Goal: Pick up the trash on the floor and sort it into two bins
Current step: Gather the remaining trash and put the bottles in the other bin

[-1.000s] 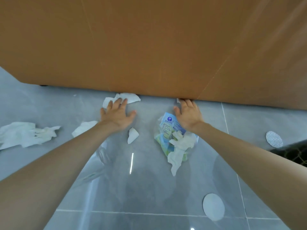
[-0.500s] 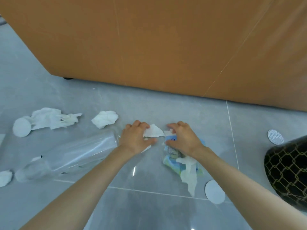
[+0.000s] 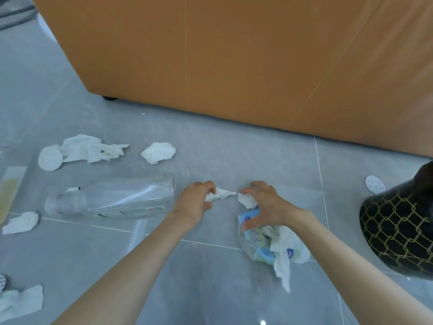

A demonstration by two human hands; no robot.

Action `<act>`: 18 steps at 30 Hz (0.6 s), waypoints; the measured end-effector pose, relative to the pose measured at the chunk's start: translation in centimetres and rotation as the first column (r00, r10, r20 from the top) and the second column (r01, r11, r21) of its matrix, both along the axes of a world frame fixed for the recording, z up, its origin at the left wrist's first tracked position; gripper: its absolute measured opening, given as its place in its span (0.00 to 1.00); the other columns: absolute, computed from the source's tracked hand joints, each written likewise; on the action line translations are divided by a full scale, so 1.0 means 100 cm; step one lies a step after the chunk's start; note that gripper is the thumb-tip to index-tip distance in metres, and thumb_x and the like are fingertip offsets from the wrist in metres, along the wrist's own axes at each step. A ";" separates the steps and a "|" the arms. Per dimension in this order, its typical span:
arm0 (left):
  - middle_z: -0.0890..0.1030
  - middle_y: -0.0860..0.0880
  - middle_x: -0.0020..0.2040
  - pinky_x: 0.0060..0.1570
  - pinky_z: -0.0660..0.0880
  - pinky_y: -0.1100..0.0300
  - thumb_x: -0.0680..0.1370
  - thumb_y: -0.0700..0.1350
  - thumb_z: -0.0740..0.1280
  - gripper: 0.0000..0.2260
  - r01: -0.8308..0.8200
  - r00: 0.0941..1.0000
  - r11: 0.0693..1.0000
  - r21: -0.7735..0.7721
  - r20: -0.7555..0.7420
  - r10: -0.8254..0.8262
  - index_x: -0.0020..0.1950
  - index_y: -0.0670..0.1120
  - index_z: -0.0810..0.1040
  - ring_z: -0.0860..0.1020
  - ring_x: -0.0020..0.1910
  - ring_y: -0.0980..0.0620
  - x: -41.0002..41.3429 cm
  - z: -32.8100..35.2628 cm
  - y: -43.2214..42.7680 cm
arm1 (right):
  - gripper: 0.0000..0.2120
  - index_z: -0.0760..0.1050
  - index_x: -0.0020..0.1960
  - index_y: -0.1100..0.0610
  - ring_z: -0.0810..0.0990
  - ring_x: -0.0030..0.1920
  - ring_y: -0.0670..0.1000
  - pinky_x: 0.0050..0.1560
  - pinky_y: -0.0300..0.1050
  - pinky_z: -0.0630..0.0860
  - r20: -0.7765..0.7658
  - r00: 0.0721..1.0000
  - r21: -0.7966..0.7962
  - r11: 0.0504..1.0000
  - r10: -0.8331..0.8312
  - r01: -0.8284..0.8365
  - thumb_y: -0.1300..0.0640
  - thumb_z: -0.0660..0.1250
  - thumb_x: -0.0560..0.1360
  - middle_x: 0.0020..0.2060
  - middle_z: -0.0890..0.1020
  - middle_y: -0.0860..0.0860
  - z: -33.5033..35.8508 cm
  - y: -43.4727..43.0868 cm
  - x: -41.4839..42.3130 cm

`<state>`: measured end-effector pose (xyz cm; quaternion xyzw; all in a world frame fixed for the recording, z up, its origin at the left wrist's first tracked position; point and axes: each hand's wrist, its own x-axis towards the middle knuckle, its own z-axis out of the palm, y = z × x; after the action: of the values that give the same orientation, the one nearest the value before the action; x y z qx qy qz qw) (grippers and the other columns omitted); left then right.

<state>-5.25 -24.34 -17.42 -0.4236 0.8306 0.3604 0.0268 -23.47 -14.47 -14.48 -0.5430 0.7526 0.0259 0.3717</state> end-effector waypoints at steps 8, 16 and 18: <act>0.75 0.43 0.57 0.55 0.68 0.55 0.78 0.41 0.64 0.13 0.017 0.997 0.999 -0.029 0.069 -0.015 0.63 0.47 0.72 0.74 0.57 0.43 0.001 0.000 0.008 | 0.10 0.76 0.51 0.57 0.72 0.45 0.50 0.43 0.38 0.67 0.013 0.999 -0.196 0.979 -0.053 0.054 0.60 0.71 0.71 0.45 0.72 0.49 -0.015 0.008 0.003; 0.76 0.44 0.58 0.51 0.66 0.58 0.77 0.42 0.64 0.17 -0.102 0.987 0.995 -0.021 -0.129 0.099 0.66 0.46 0.71 0.74 0.56 0.44 -0.016 0.012 0.011 | 0.12 0.74 0.59 0.59 0.69 0.60 0.54 0.53 0.35 0.60 0.029 0.970 -0.314 0.919 -0.243 0.240 0.57 0.62 0.79 0.61 0.72 0.53 0.042 0.015 -0.018; 0.77 0.45 0.58 0.50 0.66 0.58 0.77 0.42 0.65 0.16 -0.116 0.977 0.993 0.006 -0.181 0.115 0.65 0.46 0.72 0.74 0.56 0.44 -0.024 0.015 0.014 | 0.13 0.69 0.63 0.58 0.60 0.69 0.56 0.61 0.39 0.56 -0.062 0.986 -0.114 0.982 -0.156 0.149 0.55 0.58 0.80 0.70 0.62 0.52 0.044 0.031 -0.021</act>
<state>-7.67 -22.97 -15.95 -0.4368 0.8043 0.3966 -0.0707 -25.60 -11.40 -10.06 -0.5019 0.8049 -0.0248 0.3156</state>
